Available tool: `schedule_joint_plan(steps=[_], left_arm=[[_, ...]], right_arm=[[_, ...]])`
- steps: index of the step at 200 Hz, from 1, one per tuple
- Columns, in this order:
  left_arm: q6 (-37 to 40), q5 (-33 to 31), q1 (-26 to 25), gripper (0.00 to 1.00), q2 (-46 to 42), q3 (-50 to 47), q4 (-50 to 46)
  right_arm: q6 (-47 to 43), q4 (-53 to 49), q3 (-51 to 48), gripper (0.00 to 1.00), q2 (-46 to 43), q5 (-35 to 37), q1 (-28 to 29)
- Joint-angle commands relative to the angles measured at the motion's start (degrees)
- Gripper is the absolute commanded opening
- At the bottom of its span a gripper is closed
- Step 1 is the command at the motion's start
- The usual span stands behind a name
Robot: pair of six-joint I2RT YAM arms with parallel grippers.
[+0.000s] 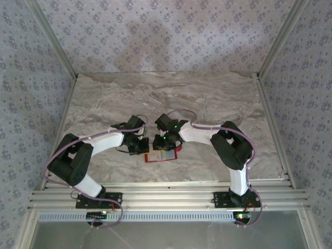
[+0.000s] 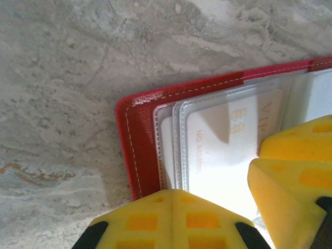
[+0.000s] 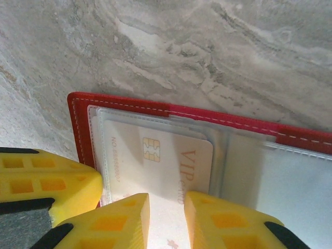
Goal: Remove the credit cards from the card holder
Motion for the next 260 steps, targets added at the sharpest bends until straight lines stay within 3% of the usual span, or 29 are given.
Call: schedule_joint_plan(steps=[1, 133, 260], left_arm=[[0.83, -0.13, -0.25, 0.0, -0.9, -0.31, -1.83], [-0.45, 1.34, -1.11, 0.0, -2.84, 2.05, -1.83], [-0.71, 1.18, -3.95, 0.0, 2.35, 3.59, -0.42]], right_arm=[[-0.77, -4.66, -0.33, 0.3, -1.03, 3.31, -0.08], [-0.35, -1.67, -2.94, 0.35, -4.27, 1.33, -0.16], [-0.05, -0.34, -4.37, 0.36, -5.65, 0.35, -0.62]])
